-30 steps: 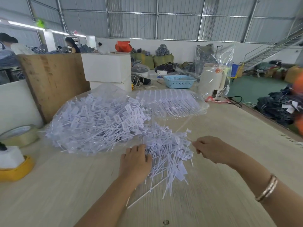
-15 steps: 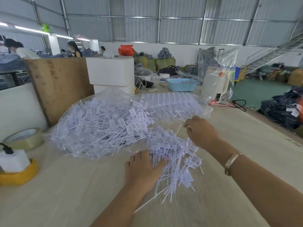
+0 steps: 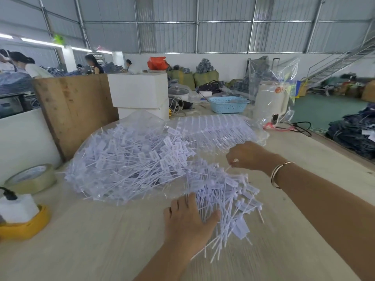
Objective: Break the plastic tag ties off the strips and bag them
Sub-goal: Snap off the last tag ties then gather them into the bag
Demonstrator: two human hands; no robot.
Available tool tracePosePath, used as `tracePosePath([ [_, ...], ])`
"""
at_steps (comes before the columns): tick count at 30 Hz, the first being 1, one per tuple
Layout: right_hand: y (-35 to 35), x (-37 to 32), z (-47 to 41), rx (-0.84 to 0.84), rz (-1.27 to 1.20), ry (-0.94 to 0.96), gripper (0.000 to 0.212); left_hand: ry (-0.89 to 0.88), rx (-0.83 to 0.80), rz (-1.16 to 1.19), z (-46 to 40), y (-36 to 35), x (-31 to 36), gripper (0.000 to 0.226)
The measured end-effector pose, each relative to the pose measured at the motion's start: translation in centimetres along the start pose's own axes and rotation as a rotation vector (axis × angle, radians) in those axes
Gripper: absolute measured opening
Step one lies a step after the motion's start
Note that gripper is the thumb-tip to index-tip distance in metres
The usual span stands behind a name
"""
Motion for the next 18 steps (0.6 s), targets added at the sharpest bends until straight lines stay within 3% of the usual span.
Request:
tracePosePath([
  [4,2.4,3.7,2.8,-0.024,-0.027,-0.270,0.010,-0.022,-0.024,0.006,-0.2,-0.3,0.5,0.088],
  [7,2.3,4.9,5.8,-0.178,-0.326,-0.489,0.010,-0.048,-0.047,0.061,-0.2,-0.6,1.0,0.084],
  [12,0.1,-1.0,9.5,-0.370,-0.813,-0.436,0.035,0.030,-0.016,0.289,-0.8,0.3,0.7,0.066],
  [15,-0.6,-1.3,10.9,-0.234,-0.980,-0.511,0.024,0.123,-0.031,0.263,-0.8,1.2,-1.1,0.061],
  [17,-1.5,1.4,11.9,-0.202,-0.976,-0.720,0.038,0.166,-0.047,0.247,-1.1,1.6,-1.9,0.056],
  [18,-2.0,2.2,12.6,-0.294,-0.926,-0.793,0.047,0.178,-0.056,0.235,-1.4,1.8,-2.1,0.055],
])
Point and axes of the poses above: each hand's wrist, its own z-axis away from the middle knuckle, its own y-axis out of the back of the hand, x = y × z, the point moved 6 cm from there along -z, towards the middle knuckle, and after that the axes turned 14 degrees about -y, right-handed, at the moved point
